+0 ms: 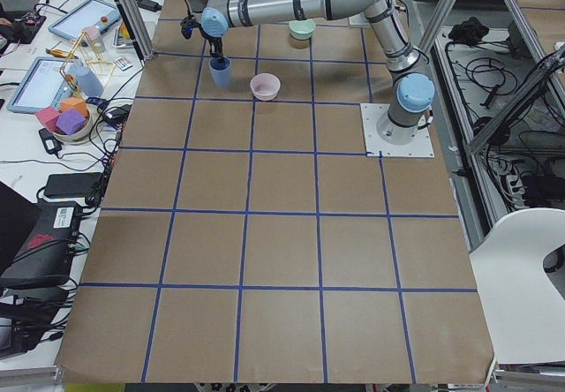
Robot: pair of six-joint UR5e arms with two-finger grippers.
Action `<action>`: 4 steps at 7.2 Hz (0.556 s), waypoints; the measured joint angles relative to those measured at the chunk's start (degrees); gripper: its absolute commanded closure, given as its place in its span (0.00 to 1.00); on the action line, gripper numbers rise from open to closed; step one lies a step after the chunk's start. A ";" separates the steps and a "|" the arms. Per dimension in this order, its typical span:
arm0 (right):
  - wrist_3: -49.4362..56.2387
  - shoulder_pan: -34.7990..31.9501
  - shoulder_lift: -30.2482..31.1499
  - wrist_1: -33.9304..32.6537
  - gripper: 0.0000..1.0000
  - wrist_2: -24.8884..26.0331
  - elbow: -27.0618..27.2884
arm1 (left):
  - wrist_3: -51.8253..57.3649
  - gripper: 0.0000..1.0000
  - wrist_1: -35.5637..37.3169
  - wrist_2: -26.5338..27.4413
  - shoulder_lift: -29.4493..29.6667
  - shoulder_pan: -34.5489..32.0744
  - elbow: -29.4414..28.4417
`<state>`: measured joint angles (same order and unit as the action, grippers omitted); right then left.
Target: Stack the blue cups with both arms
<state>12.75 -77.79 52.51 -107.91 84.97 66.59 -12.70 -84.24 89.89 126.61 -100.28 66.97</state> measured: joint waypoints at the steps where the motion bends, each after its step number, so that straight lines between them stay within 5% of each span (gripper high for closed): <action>1: 0.26 0.00 -0.75 0.10 0.00 0.36 0.10 | -5.34 1.00 -0.05 -0.69 -0.81 -4.16 0.95; 4: 0.50 0.00 -2.58 0.23 0.08 0.55 0.45 | -18.84 1.00 2.30 -1.89 -1.80 -12.43 5.88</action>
<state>13.25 -77.78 49.93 -107.68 85.52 67.05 -31.54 -81.94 88.01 124.81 -112.71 72.85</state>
